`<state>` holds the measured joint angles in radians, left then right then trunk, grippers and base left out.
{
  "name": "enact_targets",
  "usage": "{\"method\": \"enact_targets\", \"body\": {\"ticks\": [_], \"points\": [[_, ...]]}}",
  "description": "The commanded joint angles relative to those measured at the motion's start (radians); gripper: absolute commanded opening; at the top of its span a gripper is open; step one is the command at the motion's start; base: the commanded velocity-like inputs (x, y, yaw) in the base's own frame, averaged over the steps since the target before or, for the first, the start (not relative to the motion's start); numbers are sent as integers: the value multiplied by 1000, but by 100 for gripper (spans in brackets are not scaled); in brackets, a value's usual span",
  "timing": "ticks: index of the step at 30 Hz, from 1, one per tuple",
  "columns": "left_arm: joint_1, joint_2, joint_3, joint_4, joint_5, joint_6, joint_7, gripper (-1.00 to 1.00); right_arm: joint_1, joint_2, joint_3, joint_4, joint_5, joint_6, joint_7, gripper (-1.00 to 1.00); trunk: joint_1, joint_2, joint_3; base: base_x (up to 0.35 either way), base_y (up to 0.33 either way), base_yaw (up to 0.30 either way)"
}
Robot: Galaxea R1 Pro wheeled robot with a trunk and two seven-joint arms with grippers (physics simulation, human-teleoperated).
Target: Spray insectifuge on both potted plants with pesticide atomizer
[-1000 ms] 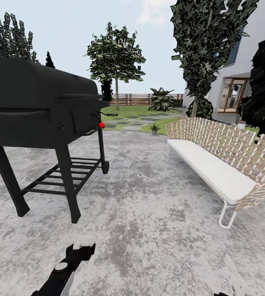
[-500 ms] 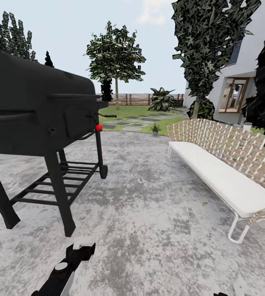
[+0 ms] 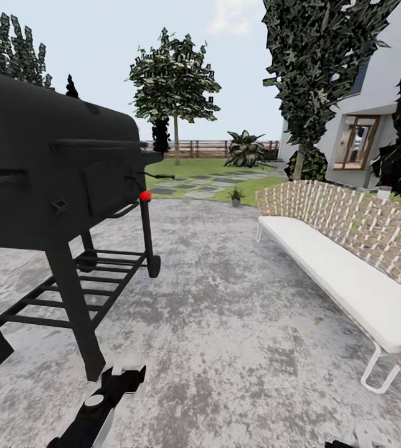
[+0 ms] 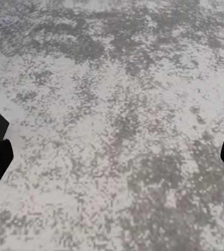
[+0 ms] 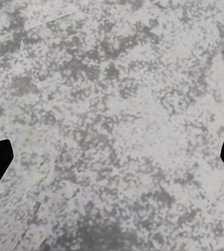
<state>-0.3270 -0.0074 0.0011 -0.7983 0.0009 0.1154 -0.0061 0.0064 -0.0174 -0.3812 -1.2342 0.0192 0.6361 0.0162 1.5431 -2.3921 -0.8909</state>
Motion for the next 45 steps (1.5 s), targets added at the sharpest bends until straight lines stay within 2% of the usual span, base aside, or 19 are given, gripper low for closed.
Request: {"method": "enact_targets", "body": {"ticks": [1,11,20,45], "points": [[-2,0,0,-7,0,6,0,100,-6,-3,-6,-8,1,10,5,100,-1,-3,-1,0,0,0],[20,1,1,-45,0,6,1,100,-11,-1,-4,-60,2,6,4,100,-1,-3,-1,0,0,0],[25,-6,2,-45,1,7,2,100,-11,-1,-2,-9,4,5,2,100,-1,-3,-1,11,0,0],[25,-6,3,-48,1,7,2,100,-11,-1,-2,18,5,-63,4,100,-1,-3,-1,305,-136,0]]}}
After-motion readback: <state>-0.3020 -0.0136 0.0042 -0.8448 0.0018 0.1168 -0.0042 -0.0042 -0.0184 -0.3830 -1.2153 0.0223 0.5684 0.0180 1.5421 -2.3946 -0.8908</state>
